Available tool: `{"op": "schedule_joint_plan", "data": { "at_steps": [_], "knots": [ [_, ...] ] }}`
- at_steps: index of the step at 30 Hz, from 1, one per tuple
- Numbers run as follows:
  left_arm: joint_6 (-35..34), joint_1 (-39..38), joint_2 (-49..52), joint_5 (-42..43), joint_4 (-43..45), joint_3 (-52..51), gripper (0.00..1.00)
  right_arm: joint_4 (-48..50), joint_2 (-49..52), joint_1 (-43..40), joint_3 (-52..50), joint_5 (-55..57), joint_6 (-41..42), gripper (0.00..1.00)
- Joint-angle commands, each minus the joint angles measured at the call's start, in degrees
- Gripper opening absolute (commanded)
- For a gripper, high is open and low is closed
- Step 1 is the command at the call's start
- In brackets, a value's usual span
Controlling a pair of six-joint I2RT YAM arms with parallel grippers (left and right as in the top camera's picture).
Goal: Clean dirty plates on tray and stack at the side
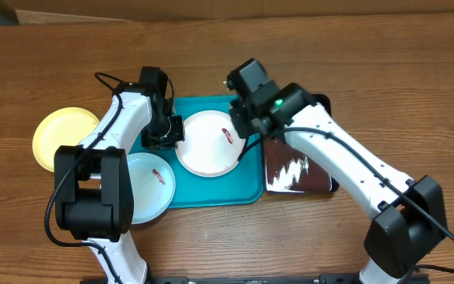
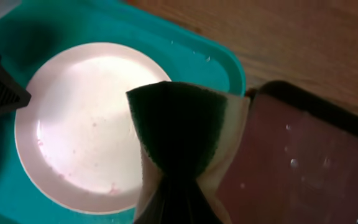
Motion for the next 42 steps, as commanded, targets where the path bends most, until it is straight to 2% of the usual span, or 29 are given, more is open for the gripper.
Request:
{"op": "schedule_joint_plan", "data": {
  "at_steps": [1,18,42],
  "knots": [
    [-0.81,-0.55,0.07,-0.83,0.26,-0.37,0.04,1.38,1.53,2.01,1.22,5.7,0.63,0.04],
    [-0.81,-0.63,0.07,-0.81,0.66,-0.37,0.04,5.14,11.1,2.86,1.2,5.2,2.05,0.04],
    [-0.81,-0.63,0.07,-0.81,1.14,-0.37,0.04,8.98,14.14,4.74,1.18,6.14,3.43,0.04]
  ]
}}
